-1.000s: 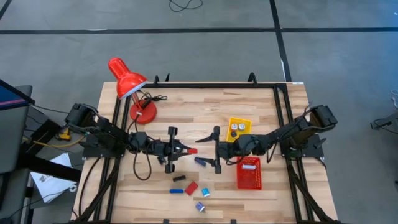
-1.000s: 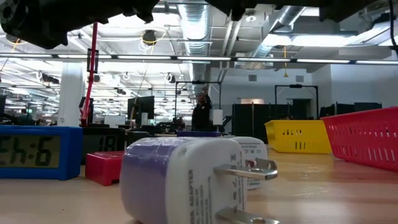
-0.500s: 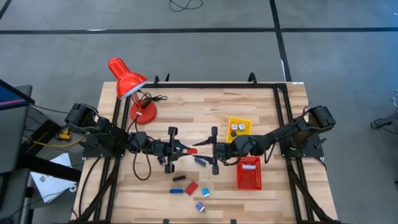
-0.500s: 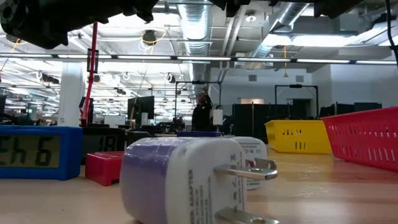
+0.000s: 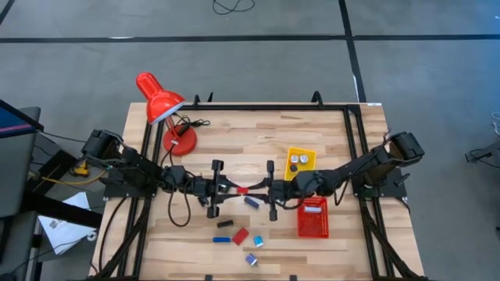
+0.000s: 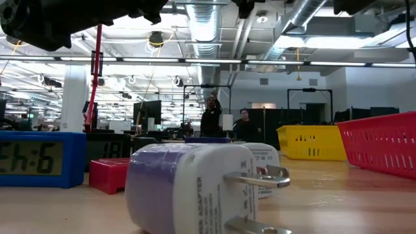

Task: Pick & Place Office items
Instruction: Put the top red digital timer into the red bin

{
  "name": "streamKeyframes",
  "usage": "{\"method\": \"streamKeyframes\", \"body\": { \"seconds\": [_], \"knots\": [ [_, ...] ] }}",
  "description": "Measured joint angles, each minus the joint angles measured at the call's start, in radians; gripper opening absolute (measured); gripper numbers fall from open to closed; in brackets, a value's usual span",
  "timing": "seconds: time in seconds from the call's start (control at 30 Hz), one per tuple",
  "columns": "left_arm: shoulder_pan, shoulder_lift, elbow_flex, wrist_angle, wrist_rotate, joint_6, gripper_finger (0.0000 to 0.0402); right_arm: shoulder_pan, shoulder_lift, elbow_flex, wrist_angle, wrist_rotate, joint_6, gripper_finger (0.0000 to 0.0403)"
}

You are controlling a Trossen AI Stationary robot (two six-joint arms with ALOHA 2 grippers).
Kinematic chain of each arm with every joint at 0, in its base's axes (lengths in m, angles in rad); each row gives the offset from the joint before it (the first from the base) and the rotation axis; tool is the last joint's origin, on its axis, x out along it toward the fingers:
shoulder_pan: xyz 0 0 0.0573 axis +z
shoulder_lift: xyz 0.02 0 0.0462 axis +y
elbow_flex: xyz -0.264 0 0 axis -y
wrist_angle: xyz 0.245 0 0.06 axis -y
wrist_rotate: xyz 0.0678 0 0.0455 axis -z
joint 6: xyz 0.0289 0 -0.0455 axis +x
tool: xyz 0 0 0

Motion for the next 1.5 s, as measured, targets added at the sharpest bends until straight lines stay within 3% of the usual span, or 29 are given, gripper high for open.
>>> {"method": "streamKeyframes", "body": {
  "seconds": [0.17,0.27,0.47,0.6,0.7,0.87,1.07,1.5],
  "knots": [
    [-0.002,-0.013,0.0,-0.027,0.0,0.0,0.0149,0.01,-0.064,0.0,-0.13,0.035,0.048,0.0035],
    [-0.002,-0.039,-0.001,-0.148,0.0,-0.001,0.0187,0.033,-0.156,0.001,-0.362,0.07,0.134,0.0035],
    [0.0,-0.097,-0.002,-0.455,0.0,-0.003,0.0232,0.107,-0.334,0.051,-1.009,0.061,0.581,0.0035],
    [0.0,-0.099,-0.002,-0.486,0.0,-0.003,0.0244,0.157,-0.355,0.064,-1.331,-0.021,0.903,0.0035],
    [0.001,-0.099,-0.002,-0.484,0.0,-0.003,0.0247,0.185,-0.337,0.064,-1.479,-0.109,1.077,0.0035],
    [0.002,-0.1,-0.002,-0.477,0.0,-0.001,0.0246,0.229,-0.271,0.064,-1.517,-0.242,1.137,0.0035],
    [0.002,-0.099,-0.002,-0.476,-0.001,-0.001,0.0244,0.255,-0.161,0.064,-1.546,-0.321,1.143,0.0035],
    [0.002,-0.099,-0.002,-0.476,-0.002,0.0,0.0243,0.253,0.02,0.069,-1.568,-0.353,1.068,0.005]
  ]
}}
